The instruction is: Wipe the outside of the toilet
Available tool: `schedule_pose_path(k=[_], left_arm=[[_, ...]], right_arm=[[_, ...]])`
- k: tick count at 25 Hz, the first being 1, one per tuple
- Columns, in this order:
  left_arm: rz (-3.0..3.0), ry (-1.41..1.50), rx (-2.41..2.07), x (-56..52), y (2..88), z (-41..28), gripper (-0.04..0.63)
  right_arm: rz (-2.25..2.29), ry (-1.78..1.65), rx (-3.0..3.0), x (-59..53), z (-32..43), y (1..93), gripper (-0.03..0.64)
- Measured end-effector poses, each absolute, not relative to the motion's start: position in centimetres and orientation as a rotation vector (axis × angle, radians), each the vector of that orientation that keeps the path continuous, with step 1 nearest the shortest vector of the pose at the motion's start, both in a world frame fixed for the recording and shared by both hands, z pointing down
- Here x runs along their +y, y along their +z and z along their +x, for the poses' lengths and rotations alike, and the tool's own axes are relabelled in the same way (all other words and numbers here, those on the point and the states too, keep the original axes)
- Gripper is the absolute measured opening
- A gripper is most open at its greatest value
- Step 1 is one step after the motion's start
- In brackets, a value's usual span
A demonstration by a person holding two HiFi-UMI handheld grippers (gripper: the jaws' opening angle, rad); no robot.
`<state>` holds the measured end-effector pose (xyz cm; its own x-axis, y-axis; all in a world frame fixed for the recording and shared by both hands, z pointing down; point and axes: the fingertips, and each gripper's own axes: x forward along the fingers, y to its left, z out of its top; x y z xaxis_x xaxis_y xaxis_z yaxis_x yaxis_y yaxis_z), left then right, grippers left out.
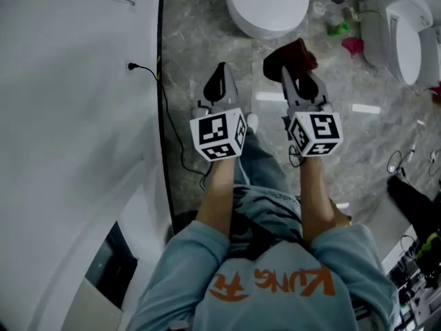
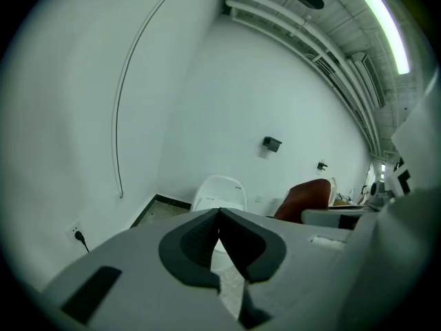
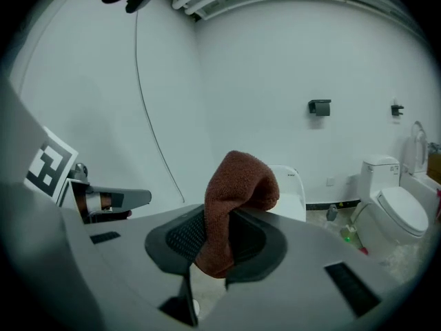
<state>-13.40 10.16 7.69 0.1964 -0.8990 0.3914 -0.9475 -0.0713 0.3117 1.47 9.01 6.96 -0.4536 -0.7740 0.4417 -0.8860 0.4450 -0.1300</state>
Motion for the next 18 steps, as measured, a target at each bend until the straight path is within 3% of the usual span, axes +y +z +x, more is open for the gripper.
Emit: schedule_pose_path(k=[18], left_arm=[[1.956,0.251,-1.538,10.8,24.7,-14.6,-0.006]], right_arm=[[1.206,0.598,-2.294,8.3,-4.7,26.2,0.075]])
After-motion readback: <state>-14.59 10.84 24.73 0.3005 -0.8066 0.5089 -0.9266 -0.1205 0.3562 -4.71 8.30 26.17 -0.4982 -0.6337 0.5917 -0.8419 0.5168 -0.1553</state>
